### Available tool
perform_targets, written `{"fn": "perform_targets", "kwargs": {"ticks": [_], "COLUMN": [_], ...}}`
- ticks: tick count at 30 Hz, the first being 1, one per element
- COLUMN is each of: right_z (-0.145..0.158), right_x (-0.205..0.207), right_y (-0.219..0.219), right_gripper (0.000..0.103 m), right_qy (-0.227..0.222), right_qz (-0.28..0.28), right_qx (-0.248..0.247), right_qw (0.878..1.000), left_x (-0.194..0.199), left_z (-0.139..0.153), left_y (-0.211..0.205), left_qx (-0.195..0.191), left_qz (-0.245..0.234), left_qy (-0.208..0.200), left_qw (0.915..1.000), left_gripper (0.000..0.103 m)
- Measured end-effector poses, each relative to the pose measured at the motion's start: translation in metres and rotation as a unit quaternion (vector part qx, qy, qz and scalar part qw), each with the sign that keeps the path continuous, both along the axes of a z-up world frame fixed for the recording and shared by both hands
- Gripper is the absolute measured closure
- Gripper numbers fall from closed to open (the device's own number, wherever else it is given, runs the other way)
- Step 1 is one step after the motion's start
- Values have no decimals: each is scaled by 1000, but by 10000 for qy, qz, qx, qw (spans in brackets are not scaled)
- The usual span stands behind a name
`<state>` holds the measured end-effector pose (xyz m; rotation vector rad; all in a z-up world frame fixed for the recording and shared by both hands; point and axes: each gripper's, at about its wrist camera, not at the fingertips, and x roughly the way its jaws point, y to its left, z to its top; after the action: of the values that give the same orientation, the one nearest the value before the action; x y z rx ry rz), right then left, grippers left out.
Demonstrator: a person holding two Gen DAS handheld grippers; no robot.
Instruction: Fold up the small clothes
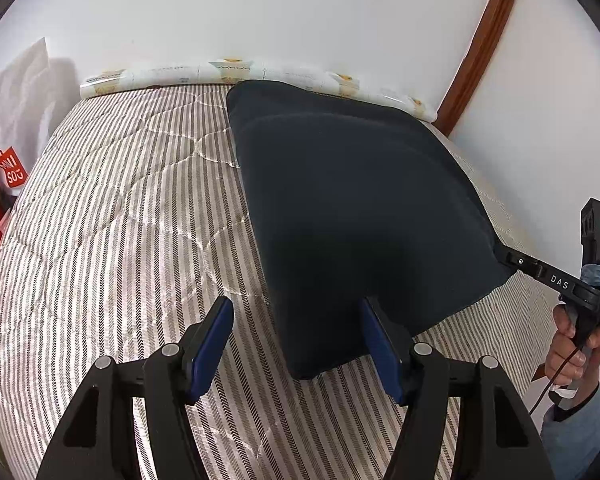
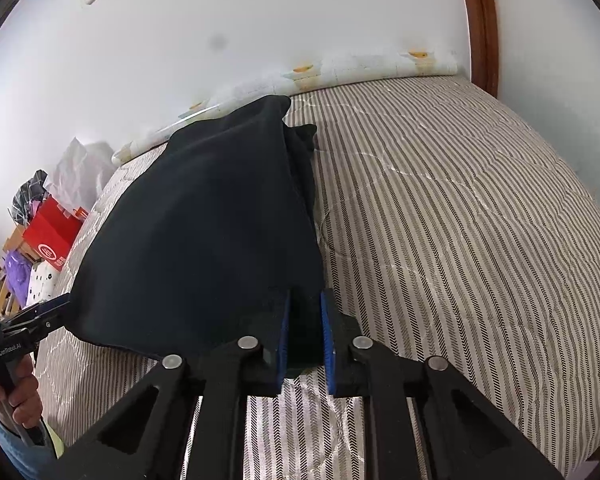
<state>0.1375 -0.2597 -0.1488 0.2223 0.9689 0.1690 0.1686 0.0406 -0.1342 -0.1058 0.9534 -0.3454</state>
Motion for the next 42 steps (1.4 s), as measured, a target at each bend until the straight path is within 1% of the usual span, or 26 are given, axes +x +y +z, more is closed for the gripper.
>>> {"fn": "perform_targets", "kwargs": {"ticks": [4,18,21,25,30,36,40,42], "right_z": [2,5,6,7,11,17,9,4], "right_x": [-2,-6,-8,-11,-15,-19,-22,-26], "right_y": [-1,-1,-1,0,2,9,11,9], "right_gripper": [94,95,98,98,98,95,94,94], "right_qy": [-56,-132,-173,-225,-285,-448,-341,-251], "right_qz": [14,25,-9,-4,41,112,166,167], "right_qx": [-29,-125,-112,-188,-364,-623,-714,-694], "right_qw": [10000,9998,9998,9996,9989,9970,9967,9971], "left_x": [-1,-6,-8,-11,-14,-18,-23,-26], "left_z": [0,2,2,1,1,-2,-7,-11], "left_y": [0,0,1,1,1,-2,-3,-4], "left_qx": [-18,12,50,80,101,124,206,338], "left_qz": [9,-52,-74,-92,-77,-50,-87,-70], "left_qy": [18,60,45,56,55,57,96,130], "left_qw": [10000,10000,10000,9999,9999,9999,9997,9993], "left_gripper": [40,40,40,40,40,40,40,40]}}
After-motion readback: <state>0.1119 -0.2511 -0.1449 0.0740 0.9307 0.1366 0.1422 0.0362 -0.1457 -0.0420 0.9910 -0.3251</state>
